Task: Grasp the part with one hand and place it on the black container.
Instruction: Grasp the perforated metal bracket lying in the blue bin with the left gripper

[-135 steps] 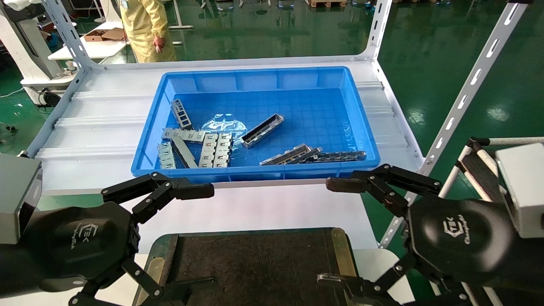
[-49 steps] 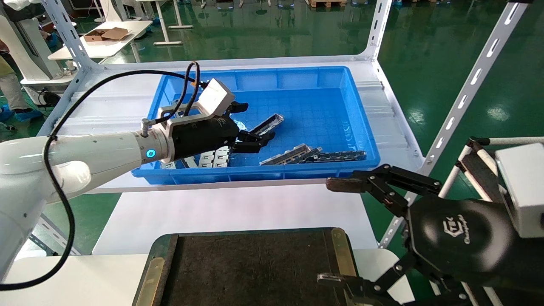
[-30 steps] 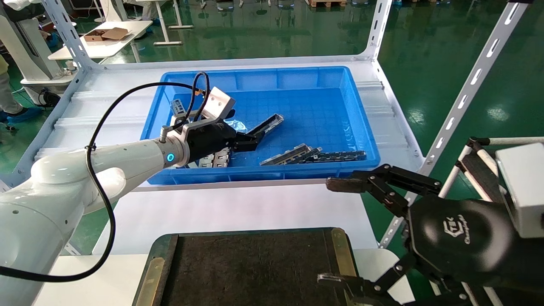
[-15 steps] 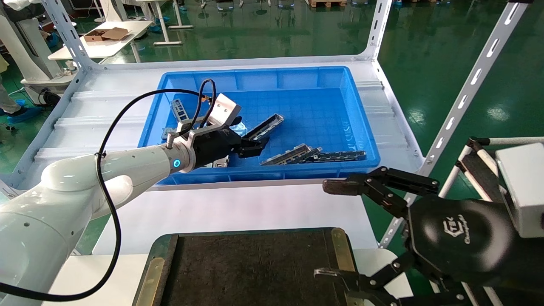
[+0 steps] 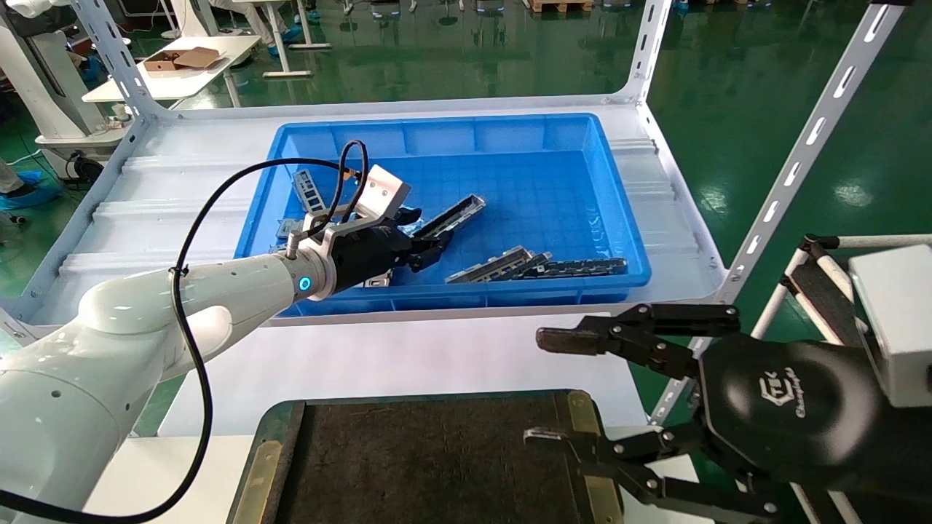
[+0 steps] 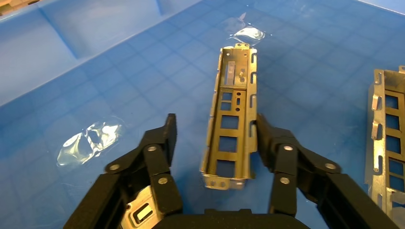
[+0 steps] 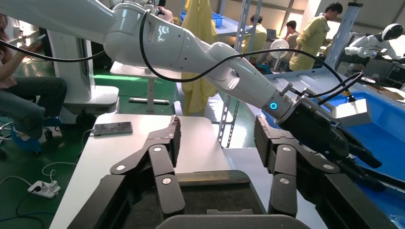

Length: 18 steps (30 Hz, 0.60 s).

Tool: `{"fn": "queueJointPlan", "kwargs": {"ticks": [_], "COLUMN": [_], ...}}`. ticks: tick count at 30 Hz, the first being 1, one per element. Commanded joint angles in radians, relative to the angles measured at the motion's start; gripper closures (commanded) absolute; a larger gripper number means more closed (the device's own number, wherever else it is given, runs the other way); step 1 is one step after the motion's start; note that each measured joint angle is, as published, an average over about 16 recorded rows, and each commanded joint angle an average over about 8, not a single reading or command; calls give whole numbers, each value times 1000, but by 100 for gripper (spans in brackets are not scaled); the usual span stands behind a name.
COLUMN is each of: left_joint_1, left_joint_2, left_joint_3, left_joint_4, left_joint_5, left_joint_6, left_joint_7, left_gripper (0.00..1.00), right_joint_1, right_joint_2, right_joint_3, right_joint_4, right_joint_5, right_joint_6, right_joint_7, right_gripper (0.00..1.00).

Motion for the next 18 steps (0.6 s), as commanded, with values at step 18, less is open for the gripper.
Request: {"fn": "queueJointPlan", "kwargs": {"ticks": [18], "left_joint_1": [-8], "left_joint_2": [-3], "left_joint_3": [83], "left_joint_4": [-26], "left_joint_5": [-95], "left_joint_6": [-23], "left_joint_7": [-31], "left_gripper": [100], "right_joint_1": [0], "right_joint_2": [0], "right_joint_3": [-1], "right_joint_4": [0], "right_joint_5": [0], "right_joint_6": [0], "right_joint_7": [0], "right_gripper": [100]}}
